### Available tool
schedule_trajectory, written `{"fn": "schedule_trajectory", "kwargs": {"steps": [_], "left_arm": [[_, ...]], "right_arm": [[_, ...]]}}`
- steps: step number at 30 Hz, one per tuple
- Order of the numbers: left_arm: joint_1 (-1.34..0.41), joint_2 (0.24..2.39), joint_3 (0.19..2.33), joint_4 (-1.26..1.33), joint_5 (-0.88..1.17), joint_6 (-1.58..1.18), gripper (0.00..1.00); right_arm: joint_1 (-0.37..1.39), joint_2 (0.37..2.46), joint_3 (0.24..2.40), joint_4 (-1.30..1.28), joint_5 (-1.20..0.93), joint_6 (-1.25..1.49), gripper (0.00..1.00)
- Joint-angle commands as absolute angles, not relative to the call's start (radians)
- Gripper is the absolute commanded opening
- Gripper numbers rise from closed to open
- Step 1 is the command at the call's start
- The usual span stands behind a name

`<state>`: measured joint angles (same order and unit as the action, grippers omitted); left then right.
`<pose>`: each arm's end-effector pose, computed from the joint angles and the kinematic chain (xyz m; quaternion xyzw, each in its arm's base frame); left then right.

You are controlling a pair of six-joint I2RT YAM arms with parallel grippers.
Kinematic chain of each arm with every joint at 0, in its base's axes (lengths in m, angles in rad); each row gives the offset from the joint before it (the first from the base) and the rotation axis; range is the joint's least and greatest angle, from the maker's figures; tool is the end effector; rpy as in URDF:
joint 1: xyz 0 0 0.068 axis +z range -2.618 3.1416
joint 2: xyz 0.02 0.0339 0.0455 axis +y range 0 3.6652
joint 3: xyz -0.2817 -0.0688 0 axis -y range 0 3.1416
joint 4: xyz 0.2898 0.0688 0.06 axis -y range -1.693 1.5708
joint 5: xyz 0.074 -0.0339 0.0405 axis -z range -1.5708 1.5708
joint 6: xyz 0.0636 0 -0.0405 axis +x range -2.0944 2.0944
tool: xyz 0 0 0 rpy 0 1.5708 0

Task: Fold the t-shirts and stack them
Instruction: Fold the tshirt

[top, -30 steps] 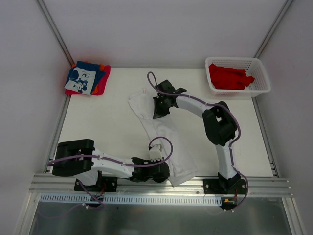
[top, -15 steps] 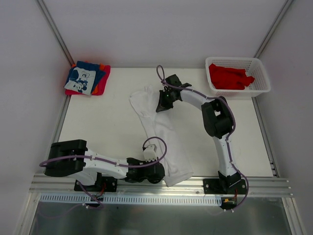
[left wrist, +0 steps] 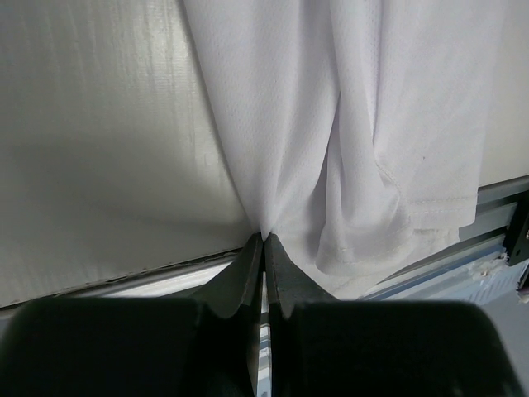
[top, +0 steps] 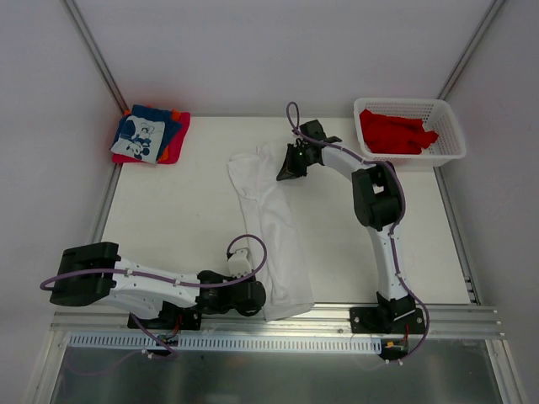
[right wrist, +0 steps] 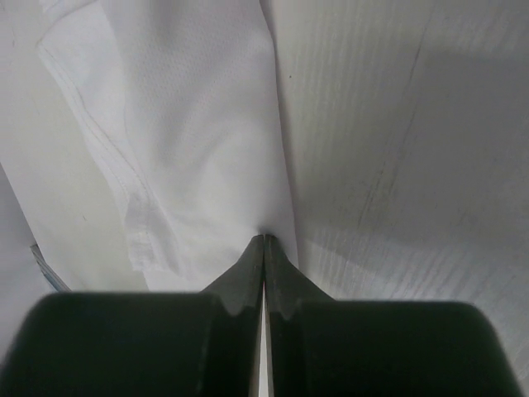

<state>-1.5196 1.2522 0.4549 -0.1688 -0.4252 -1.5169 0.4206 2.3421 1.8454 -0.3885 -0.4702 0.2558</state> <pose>0.0391 -0.2505 0.1071 -0.0616 0.9332 -0.2801 0.2164 0.5200 0.2641 0.1290 -0.1534 0.9064 0.3154 0.2356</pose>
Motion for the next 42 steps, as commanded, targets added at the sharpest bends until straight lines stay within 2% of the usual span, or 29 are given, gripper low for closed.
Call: {"fn": "schedule_trajectory", "kwargs": {"steps": [1,5,12,18,24,30,35,36,39,40,42], "left_arm": [[-1.54,1.25,0.416,-0.388,-0.413,-1.465,0.0],[-1.539,1.247,0.443,-0.419,-0.408,-1.433,0.0],[-1.54,1.183,0.451,-0.436,-0.407,-1.413,0.0],[-1.54,1.105,0.449,-0.446,-0.407,-1.411,0.0],[-1.539,1.075,0.44,-0.453,-0.416,-1.42,0.0],[-1.54,1.091,0.459,-0.459,-0.425,-1.413,0.0],[-1.539,1.133,0.494,-0.462,-0.442,-1.39,0.0],[-1.54,1.141,0.502,-0.462,-0.448,-1.382,0.0],[-1.54,1.164,0.531,-0.468,-0.471,-1.345,0.0],[-1.539,1.167,0.543,-0.471,-0.488,-1.329,0.0],[-1.539,1.163,0.548,-0.482,-0.512,-1.313,0.0]], "right_arm": [[0.436,2.341,1.874,-0.319,-0.511,0.302,0.0],[0.465,2.385,1.985,-0.411,-0.402,0.293,0.0],[0.453,2.513,2.111,-0.408,-0.436,0.365,0.01],[0.397,2.546,2.115,-0.403,-0.408,0.431,0.01],[0.298,2.546,2.183,-0.511,-0.296,0.408,0.01],[0.184,2.565,2.232,-0.514,-0.339,0.39,0.01],[0.176,2.577,2.246,-0.482,-0.428,0.416,0.01],[0.182,2.573,2.246,-0.47,-0.442,0.416,0.04],[0.204,2.537,2.246,-0.472,-0.414,0.377,0.55],[0.206,2.525,2.246,-0.479,-0.408,0.362,0.81],[0.207,2.491,2.241,-0.514,-0.391,0.341,0.98]]}}
